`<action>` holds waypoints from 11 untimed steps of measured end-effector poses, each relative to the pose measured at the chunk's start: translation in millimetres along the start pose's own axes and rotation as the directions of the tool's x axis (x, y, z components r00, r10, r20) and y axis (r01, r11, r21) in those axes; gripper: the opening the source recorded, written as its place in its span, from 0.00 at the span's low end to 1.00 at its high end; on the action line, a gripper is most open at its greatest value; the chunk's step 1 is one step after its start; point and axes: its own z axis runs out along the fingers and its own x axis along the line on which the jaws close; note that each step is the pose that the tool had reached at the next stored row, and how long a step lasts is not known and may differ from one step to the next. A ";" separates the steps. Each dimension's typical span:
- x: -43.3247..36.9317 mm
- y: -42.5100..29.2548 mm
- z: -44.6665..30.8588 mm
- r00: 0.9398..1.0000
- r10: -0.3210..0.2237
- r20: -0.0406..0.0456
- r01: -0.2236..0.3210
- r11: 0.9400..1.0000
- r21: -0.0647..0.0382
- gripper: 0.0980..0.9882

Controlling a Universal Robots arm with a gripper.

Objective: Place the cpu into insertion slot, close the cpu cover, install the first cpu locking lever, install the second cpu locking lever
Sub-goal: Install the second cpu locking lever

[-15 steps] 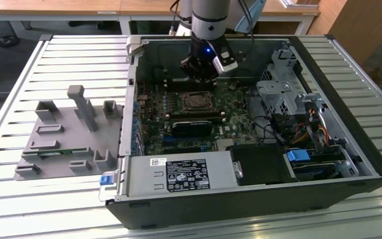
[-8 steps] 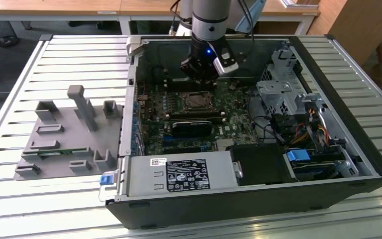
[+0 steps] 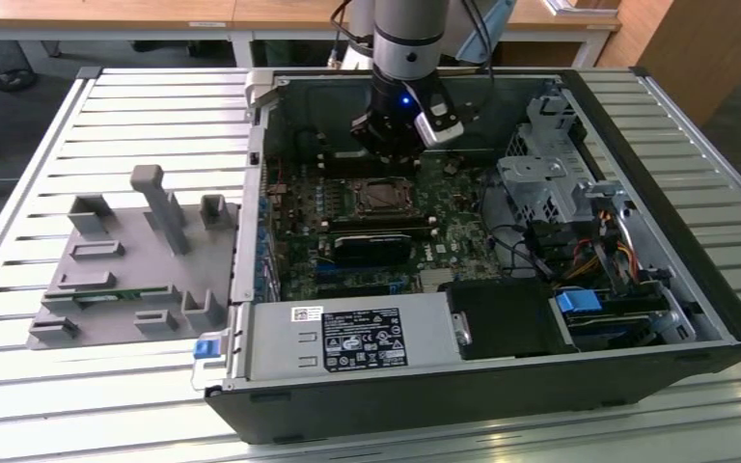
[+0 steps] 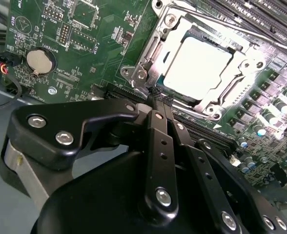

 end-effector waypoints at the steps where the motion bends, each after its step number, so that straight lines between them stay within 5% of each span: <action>1: -0.1 -0.1 0.0 1.000 0.000 0.000 0.000 1.000 0.000 0.01; 11: -0.7 -2.6 -0.1 1.000 0.000 0.000 0.000 1.000 0.000 0.01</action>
